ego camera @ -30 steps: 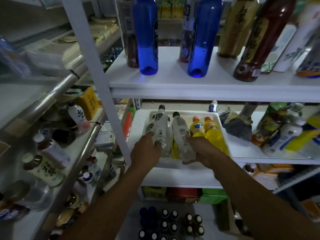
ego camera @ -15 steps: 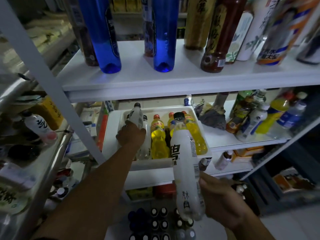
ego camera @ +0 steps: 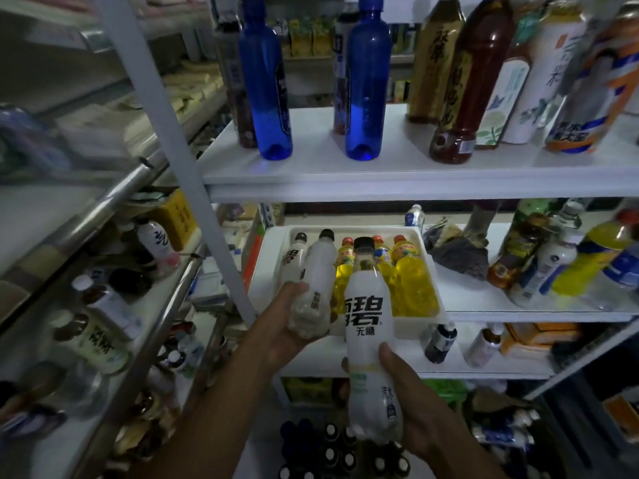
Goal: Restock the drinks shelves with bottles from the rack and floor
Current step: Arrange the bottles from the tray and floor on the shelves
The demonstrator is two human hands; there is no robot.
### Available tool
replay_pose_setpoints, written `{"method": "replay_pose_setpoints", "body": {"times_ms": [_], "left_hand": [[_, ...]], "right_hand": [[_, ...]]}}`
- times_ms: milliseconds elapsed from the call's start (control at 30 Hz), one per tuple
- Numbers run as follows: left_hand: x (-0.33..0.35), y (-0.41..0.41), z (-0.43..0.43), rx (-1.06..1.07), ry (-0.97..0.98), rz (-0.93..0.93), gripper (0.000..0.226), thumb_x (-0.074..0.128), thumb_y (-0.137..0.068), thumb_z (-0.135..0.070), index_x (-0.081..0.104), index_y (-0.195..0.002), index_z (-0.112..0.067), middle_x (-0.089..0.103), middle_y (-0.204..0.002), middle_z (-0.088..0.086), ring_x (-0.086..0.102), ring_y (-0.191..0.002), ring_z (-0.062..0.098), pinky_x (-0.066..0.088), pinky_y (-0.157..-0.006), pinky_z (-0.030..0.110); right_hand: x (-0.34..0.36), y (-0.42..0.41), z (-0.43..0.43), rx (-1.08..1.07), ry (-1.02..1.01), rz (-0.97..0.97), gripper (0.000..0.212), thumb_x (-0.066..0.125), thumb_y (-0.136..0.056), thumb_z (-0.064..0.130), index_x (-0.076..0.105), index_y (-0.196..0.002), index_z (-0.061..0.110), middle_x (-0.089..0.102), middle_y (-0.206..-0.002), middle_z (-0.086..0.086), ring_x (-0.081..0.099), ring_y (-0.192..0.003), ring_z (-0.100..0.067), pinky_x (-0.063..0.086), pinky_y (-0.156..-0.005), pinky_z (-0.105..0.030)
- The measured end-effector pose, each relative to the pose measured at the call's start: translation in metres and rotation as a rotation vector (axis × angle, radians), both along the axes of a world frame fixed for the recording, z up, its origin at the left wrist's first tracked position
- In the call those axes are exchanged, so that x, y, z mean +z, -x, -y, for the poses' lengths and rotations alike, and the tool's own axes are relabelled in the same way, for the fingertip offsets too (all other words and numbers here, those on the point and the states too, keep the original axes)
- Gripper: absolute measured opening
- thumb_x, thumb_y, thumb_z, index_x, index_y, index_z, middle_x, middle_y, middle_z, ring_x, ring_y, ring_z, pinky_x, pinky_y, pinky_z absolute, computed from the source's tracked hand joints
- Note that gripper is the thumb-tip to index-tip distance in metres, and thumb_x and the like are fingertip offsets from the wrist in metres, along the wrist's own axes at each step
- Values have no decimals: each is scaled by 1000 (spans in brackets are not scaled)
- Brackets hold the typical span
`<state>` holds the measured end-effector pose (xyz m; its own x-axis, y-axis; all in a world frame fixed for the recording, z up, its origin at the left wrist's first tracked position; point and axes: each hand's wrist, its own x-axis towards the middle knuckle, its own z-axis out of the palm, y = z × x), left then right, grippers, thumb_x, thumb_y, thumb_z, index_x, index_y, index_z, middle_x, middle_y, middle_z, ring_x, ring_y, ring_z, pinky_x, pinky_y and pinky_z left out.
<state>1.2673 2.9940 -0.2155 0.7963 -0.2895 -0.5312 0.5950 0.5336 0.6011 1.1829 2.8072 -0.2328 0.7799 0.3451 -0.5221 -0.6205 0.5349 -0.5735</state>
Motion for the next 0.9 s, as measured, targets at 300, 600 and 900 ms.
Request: {"method": "replay_pose_setpoints", "body": {"times_ms": [300,600,900], "left_hand": [[-14,112,31,160,313,160,71,94,-53,-34,69,-111,0,70,-98,17,70,-77,30,59,-74,44],[28,200,32,333,278,364,65,78,-80,-37,59,-132,-2,65,-125,15,65,-97,26,48,-96,40],[65,292,-13,485,195,451,68,78,-78,-31,57,-131,6,64,-116,25,66,-97,38,57,-81,47]], "right_hand": [[22,18,43,207,175,245,65,77,-60,21,60,-121,4,72,-83,-17,68,-64,-27,56,-54,-35],[47,46,23,377,40,235,42,78,-61,21,71,-98,2,71,-71,-18,68,-53,-26,54,-45,-31],[75,84,-57,526,-79,246,73,78,-66,53,69,-120,5,65,-97,-19,61,-77,-30,49,-79,-43]]}}
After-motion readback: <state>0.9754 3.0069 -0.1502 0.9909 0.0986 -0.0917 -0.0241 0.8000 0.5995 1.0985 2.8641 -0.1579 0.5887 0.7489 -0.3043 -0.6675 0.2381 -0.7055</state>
